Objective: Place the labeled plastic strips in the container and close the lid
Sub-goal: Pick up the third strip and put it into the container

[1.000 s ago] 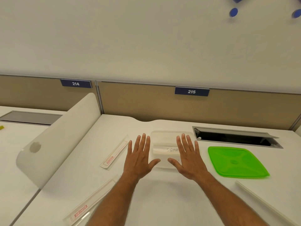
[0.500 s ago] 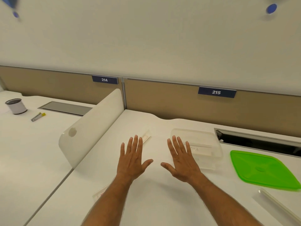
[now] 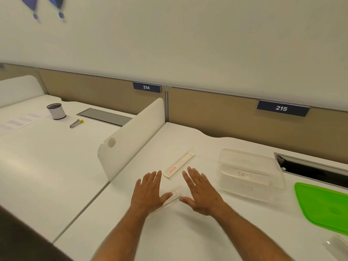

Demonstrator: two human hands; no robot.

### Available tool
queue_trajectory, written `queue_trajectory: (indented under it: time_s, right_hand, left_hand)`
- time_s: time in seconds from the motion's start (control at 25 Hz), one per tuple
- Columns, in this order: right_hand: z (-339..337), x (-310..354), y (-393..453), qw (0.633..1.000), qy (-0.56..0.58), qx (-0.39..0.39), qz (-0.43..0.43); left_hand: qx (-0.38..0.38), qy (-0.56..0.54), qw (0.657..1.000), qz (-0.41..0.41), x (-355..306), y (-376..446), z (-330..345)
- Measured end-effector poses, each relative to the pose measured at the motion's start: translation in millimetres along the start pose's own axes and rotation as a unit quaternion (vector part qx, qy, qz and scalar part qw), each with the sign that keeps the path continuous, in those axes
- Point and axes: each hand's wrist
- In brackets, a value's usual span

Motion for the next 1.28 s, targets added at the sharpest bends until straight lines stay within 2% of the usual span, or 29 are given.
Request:
queue_trajectory:
  time_s: [0.16, 0.28, 0.44, 0.64, 0.76, 0.88, 1.04, 1.16, 1.28]
  right_hand:
    - [11.0, 17.5, 10.6, 0.997, 0.012, 0.064, -0.038]
    - [15.6, 27.8, 18.7, 0.995, 0.022, 0.077, -0.054]
    - [17.5, 30.1, 22.8, 0.995, 0.025, 0.054, -0.074]
    - [16.3, 27.4, 20.0, 0.998, 0.024, 0.037, -0.037]
    - [11.3, 18.9, 14.1, 0.997, 0.071, 0.010, -0.020]
    - [0.6, 4.1, 2.3, 0.988, 0.150, -0.030, -0.012]
    - [-17.3, -15.6, -22.6, 0.980, 0.180, -0.040, -0.073]
    - [-26.0, -27.9, -39.1, 0.982, 0.158, -0.042, -0.095]
    - [-32.9, -35.7, -53.1, 0.978, 0.187, -0.064, -0.066]
  left_hand:
    - [0.069, -0.017, 0.997, 0.013, 11.4, -7.8, 5.9]
    - [0.092, -0.040, 0.995, -0.001, 16.4, -10.8, 7.2]
    - [0.085, -0.066, 0.994, -0.024, 17.6, -12.0, 4.8]
    - [0.077, -0.100, 0.992, -0.019, 10.4, -12.7, 7.6]
    - [0.065, -0.147, 0.987, -0.015, 3.1, -13.5, 6.3]
    - [0.039, -0.238, 0.970, -0.023, -4.8, -13.2, 1.1]
    - [0.030, -0.359, 0.933, 0.009, -17.4, -10.6, -7.9]
    - [0.050, -0.435, 0.899, 0.030, -25.8, -7.1, -16.6]
    - [0.102, -0.473, 0.874, 0.042, -34.6, -3.3, -27.0]
Point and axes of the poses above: each hand's wrist, its own y-axis towards the middle knuckle, its own z-axis out of the palm, x = y × z, and after that the axes turned 6 degrees about y, right-handed
